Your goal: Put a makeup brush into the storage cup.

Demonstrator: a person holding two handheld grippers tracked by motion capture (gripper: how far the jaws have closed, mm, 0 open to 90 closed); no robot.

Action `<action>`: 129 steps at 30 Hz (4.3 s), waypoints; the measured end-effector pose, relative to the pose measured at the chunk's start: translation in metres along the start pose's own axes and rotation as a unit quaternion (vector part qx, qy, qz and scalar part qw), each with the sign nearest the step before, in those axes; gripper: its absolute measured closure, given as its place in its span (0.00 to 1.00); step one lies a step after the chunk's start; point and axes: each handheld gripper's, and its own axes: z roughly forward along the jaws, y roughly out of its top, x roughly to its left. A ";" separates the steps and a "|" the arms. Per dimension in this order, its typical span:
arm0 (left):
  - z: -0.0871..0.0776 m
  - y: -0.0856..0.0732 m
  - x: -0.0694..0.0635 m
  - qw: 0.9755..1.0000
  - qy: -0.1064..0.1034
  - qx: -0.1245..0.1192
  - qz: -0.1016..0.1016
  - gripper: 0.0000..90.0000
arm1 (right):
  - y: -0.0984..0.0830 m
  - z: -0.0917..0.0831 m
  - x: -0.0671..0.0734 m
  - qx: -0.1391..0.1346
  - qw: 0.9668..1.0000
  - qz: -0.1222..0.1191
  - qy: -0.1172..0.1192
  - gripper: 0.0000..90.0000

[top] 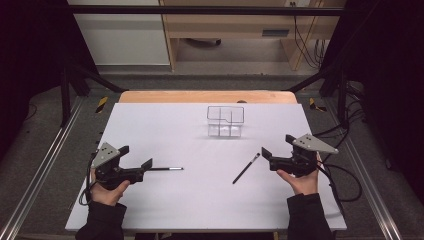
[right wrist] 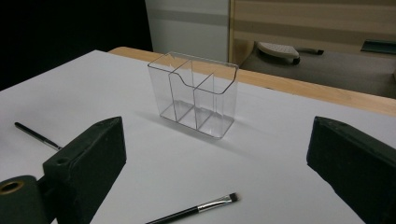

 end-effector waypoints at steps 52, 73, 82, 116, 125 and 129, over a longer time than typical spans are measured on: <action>0.012 -0.015 -0.011 0.999 -0.012 0.029 0.009 0.03 | -0.039 0.063 0.041 0.159 0.986 -0.010 -0.038 0.09; 0.015 -0.017 -0.013 0.999 -0.018 0.035 0.012 0.04 | -0.073 0.096 0.043 0.234 0.971 -0.011 -0.055 0.19; 0.016 -0.017 -0.013 0.999 -0.018 0.037 0.012 0.04 | -0.076 0.096 0.045 0.239 0.970 -0.010 -0.040 0.33; 0.018 -0.019 -0.019 0.998 -0.030 0.048 0.023 0.05 | -0.070 0.085 0.045 0.260 0.965 -0.017 -0.040 0.77; 0.018 -0.019 -0.019 0.998 -0.031 0.049 0.023 0.06 | -0.070 0.078 0.038 0.267 0.963 0.002 -0.038 0.82; 0.018 -0.019 -0.019 0.998 -0.032 0.048 0.021 0.06 | -0.070 0.075 0.034 0.271 0.962 0.009 -0.039 0.84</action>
